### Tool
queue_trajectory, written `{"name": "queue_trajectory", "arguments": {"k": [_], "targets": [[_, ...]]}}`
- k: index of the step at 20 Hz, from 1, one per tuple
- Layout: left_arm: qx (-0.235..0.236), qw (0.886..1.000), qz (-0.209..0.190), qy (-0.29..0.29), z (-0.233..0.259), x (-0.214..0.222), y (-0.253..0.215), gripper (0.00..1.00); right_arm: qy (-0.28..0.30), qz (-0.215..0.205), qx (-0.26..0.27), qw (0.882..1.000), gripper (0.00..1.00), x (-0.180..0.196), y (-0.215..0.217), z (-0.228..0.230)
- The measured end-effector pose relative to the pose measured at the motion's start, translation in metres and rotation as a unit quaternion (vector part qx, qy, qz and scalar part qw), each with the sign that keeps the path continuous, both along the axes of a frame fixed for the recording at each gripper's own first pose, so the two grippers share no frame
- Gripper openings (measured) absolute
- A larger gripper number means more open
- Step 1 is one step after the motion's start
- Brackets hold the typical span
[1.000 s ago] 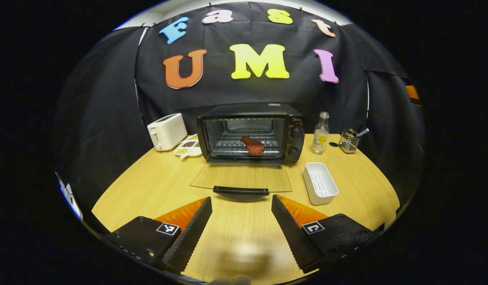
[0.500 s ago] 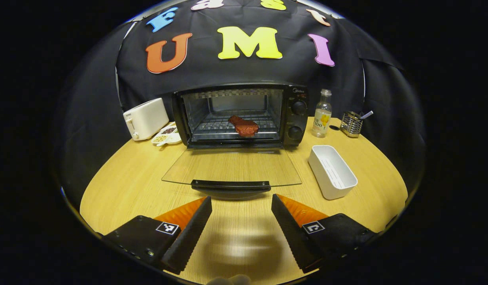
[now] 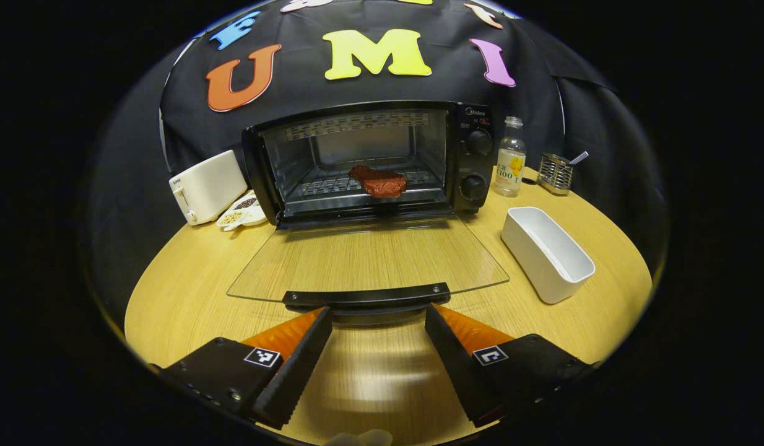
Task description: Open the electric oven with the left hand, put the food in, and close the electric oven.
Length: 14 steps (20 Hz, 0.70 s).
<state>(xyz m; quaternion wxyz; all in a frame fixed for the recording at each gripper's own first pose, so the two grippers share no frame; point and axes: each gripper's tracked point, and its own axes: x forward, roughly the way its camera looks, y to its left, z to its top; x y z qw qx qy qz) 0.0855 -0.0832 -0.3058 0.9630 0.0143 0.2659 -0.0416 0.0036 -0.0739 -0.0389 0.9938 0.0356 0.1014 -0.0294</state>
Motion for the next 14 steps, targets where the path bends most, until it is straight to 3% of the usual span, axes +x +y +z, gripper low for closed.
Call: {"name": "queue_trajectory", "arguments": {"k": [14], "targets": [[-0.009,1.0,-0.005,-0.009,0.024,0.005,0.004,0.97,0.001,-0.002,0.006,1.0,0.99,-0.002,0.015,-0.001]]}}
